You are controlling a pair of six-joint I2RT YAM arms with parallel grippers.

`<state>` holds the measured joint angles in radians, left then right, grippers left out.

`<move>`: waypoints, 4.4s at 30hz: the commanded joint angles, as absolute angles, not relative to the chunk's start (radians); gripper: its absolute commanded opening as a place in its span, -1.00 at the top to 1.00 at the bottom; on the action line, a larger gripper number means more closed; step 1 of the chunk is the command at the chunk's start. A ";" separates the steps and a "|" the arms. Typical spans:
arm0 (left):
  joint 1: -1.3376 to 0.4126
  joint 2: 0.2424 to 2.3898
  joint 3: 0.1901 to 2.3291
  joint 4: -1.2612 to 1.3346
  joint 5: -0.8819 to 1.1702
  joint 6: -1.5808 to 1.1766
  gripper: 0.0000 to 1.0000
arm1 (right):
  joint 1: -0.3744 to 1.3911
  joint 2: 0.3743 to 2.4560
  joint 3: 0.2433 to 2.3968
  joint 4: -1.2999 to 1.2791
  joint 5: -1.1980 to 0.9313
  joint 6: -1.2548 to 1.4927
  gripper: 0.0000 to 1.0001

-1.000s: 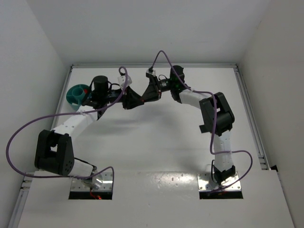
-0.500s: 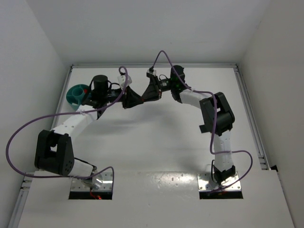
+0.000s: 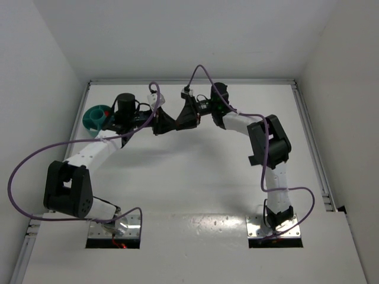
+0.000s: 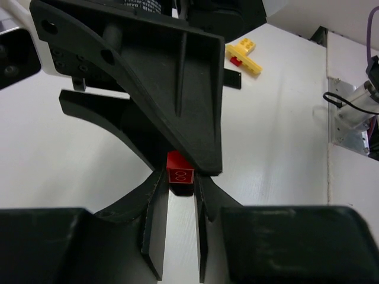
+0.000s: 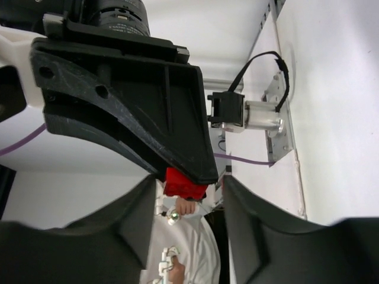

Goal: Sort the legos into containers by color

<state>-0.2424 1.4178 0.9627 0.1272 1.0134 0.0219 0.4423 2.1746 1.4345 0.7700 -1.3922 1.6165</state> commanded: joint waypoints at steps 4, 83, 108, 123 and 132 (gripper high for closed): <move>-0.249 1.407 1.011 0.112 1.023 0.057 0.90 | 0.457 2.166 1.436 0.807 -1.394 1.580 -0.18; 0.252 2.039 1.930 -0.839 0.144 0.305 0.70 | 0.261 1.983 1.756 -0.755 -0.784 0.152 -0.18; 0.272 1.984 1.893 -0.836 0.296 0.322 0.16 | 0.261 1.973 1.737 -0.764 -0.715 0.124 -0.18; 0.290 1.580 1.591 -0.662 0.942 0.212 -0.45 | 0.140 1.741 1.376 -0.948 0.076 -0.314 -0.22; 0.262 1.344 1.329 -0.390 0.870 0.117 -0.48 | 0.049 1.663 1.253 -1.012 0.318 -0.152 -0.72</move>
<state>0.2741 1.4227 1.3544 -0.5201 0.8650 0.1387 0.0444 1.7016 1.2846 -0.9836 0.2192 -0.2092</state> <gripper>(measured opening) 0.737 0.848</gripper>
